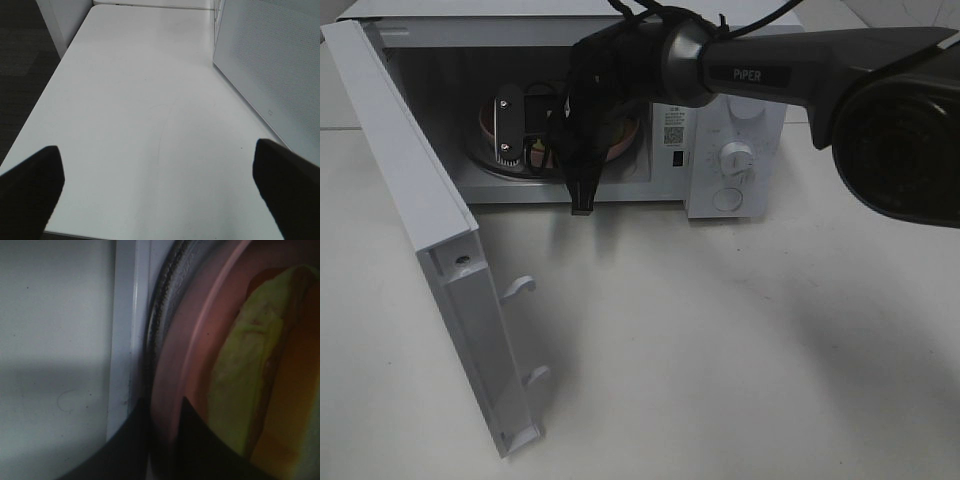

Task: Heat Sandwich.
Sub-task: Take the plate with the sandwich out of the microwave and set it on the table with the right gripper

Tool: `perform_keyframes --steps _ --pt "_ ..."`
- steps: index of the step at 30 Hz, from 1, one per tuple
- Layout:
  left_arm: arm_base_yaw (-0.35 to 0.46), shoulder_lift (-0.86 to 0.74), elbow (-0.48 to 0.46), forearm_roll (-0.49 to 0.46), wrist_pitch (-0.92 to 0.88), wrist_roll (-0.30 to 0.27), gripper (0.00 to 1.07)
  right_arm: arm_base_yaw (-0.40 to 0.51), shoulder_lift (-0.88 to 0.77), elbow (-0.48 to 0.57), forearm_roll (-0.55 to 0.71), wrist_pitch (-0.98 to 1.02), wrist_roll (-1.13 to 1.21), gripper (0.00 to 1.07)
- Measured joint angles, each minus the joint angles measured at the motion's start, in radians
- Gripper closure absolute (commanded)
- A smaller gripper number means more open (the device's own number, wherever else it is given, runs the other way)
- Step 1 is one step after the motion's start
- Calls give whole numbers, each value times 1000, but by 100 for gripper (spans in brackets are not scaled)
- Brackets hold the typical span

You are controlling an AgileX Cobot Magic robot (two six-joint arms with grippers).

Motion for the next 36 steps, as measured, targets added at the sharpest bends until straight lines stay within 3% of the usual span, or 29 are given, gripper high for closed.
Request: perform_keyframes --steps 9,26,36 --pt "0 0 0 1 0 0 9 0 -45 35 10 45 -21 107" --pt "0 0 0 2 0 0 9 4 -239 389 12 -152 -183 107" --pt "0 0 0 2 0 0 9 19 -318 504 1 -198 -218 107"
